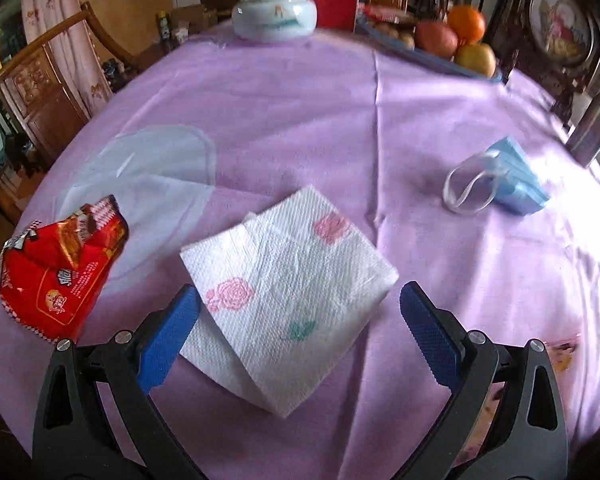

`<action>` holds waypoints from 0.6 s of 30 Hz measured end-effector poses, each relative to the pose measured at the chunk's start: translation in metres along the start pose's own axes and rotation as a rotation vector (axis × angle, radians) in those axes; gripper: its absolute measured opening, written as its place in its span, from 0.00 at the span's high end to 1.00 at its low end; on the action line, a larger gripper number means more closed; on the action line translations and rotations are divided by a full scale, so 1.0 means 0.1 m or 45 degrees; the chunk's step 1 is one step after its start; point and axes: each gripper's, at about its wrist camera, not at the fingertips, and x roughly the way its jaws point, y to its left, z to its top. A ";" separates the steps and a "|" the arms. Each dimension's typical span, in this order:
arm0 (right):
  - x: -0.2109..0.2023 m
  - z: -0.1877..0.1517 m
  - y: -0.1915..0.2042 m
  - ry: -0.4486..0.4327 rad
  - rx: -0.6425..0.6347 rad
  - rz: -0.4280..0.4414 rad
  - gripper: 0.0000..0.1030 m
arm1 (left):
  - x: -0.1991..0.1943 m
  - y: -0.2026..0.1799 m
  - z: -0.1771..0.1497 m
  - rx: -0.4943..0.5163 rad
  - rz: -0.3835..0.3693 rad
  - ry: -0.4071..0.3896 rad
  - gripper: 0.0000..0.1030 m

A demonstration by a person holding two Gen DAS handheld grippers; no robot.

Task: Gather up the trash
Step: 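Grasp the white flowered napkin with the left tool while the right tool grasps the pink candy bag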

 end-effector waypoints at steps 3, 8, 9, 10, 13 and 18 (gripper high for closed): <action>0.01 -0.02 0.00 0.036 0.017 0.043 0.05 | 0.01 -0.04 0.03 0.010 0.038 -0.007 0.08; 0.03 -0.07 0.08 0.071 -0.013 0.068 0.05 | -0.12 0.03 0.01 -0.027 -0.072 -0.100 0.60; 0.04 -0.08 0.11 0.082 -0.025 0.075 0.05 | -0.13 0.06 0.01 -0.046 -0.112 -0.110 0.75; 0.05 -0.09 0.13 0.090 -0.034 0.081 0.05 | -0.16 0.12 -0.01 -0.077 -0.166 -0.129 0.86; 0.09 -0.14 0.21 0.128 -0.071 0.113 0.05 | -0.27 0.19 -0.02 -0.116 -0.258 -0.211 0.89; 0.18 -0.22 0.35 0.206 -0.128 0.164 0.06 | -0.45 0.19 -0.10 -0.116 -0.347 -0.318 0.89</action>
